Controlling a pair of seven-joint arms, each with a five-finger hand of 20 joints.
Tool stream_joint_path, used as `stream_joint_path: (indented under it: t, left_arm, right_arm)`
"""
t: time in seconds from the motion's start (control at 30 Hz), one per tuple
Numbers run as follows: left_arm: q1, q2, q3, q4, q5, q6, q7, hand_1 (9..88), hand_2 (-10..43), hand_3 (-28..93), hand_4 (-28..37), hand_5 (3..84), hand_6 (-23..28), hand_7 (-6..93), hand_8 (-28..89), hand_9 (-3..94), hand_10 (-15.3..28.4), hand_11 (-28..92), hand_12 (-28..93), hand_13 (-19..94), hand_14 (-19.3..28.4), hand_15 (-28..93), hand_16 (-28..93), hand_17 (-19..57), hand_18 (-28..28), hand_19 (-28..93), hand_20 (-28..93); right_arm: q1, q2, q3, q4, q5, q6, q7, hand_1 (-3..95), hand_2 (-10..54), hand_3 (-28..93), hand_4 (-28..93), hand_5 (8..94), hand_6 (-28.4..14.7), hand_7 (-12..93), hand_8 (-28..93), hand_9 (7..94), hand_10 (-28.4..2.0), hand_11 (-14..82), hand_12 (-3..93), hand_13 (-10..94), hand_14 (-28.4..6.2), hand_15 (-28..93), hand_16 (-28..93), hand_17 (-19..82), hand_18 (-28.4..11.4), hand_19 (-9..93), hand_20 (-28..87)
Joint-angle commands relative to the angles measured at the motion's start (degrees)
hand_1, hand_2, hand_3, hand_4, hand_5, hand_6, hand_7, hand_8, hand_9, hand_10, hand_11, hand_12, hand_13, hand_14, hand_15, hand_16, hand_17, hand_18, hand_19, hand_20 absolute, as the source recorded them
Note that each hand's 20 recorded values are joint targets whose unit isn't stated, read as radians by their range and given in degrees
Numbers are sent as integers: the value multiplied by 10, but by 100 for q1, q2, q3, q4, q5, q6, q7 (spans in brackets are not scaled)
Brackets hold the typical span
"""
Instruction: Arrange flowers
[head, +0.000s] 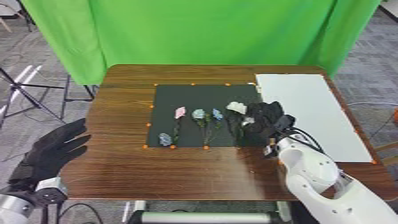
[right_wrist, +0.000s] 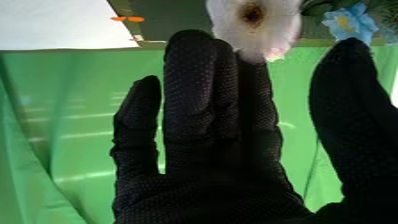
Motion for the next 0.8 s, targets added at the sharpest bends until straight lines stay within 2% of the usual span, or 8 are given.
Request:
stream_joint_path:
  t: [0.03, 0.23, 0.33, 0.4, 0.47, 0.63, 0.67, 0.8]
  left_arm:
    - [98, -54, -34, -41, -17, -13, 12, 254, 8, 701, -269, 287, 30, 191, -103, 226, 109, 177, 154, 163, 137, 251, 29, -104, 179, 382, 83]
    - [80, -57, -55, -59, -16, -8, 45, 254, 9, 699, -269, 288, 30, 191, -103, 225, 108, 176, 154, 163, 137, 251, 29, -104, 179, 382, 82]
    - [86, -84, -108, -127, 15, 60, 169, 254, 8, 700, -269, 287, 29, 192, -103, 225, 109, 177, 155, 163, 137, 250, 29, -104, 179, 382, 82]
    - [93, -82, -151, -177, 50, 90, 251, 255, 6, 701, -268, 283, 28, 192, -104, 222, 107, 176, 155, 163, 136, 250, 29, -104, 180, 382, 82]
    - [70, -93, -163, -215, 81, 150, 341, 255, 7, 702, -268, 276, 27, 193, -103, 213, 107, 173, 155, 158, 134, 247, 29, -106, 181, 382, 82]
    - [143, -101, -13, -375, 131, 848, 989, 253, 3, 702, -269, 240, 19, 191, -101, 181, 94, 158, 163, 137, 123, 227, 33, -111, 186, 376, 78]
    - [120, -113, -11, -380, 116, 813, 1033, 251, 2, 702, -269, 234, 17, 193, -102, 174, 91, 151, 169, 130, 122, 211, 37, -113, 186, 369, 77]
    - [-127, -68, 274, -371, 103, 1059, 1342, 243, -11, 697, -274, 213, 9, 194, -102, 154, 84, 117, 189, 109, 115, 138, 61, -126, 190, 350, 73]
  right_arm:
    - [-151, 36, 103, -164, -18, -161, -80, 277, -95, 850, -283, 457, -1, 402, -181, 535, -106, 438, 293, 631, -47, 606, 248, 199, -198, 741, 522]
    - [-459, 35, 725, -422, 422, 160, 101, 257, -95, 851, -283, 448, -5, 367, -172, 511, -111, 426, 292, 605, -57, 611, 248, 189, -199, 738, 524]
    - [-952, -133, 1645, -637, 2045, 695, -421, 234, -81, 868, -272, 439, -17, 357, -161, 475, -124, 418, 293, 551, -73, 606, 236, 183, -197, 726, 516]
    - [-1321, -335, 2306, -717, 3284, 850, -1069, 223, -20, 890, -246, 418, -21, 346, -160, 429, -135, 386, 287, 470, -83, 556, 208, 153, -193, 659, 479]
    - [-1693, -634, 3084, -790, 4927, 229, -1791, 207, 22, 902, -220, 396, -15, 315, -154, 403, -135, 300, 274, 402, -91, 461, 195, 126, -192, 596, 418]
    - [-2150, -1162, 3764, -741, 7818, -294, -2744, 163, 59, 895, -207, 350, 1, 181, -117, 329, -105, 73, 246, 265, -101, 69, 357, 31, -197, 403, 278]
    - [-2226, -1281, 3859, -755, 8042, -428, -2790, 154, 43, 884, -215, 346, 4, 164, -115, 327, -101, 49, 238, 252, -102, 38, 365, 32, -192, 367, 259]
    - [-2554, -1727, 4116, -861, 8633, -897, -2675, 116, -8, 832, -246, 319, 2, 117, -97, 306, -94, 17, 231, 214, -98, -7, 365, 28, -186, 292, 222]
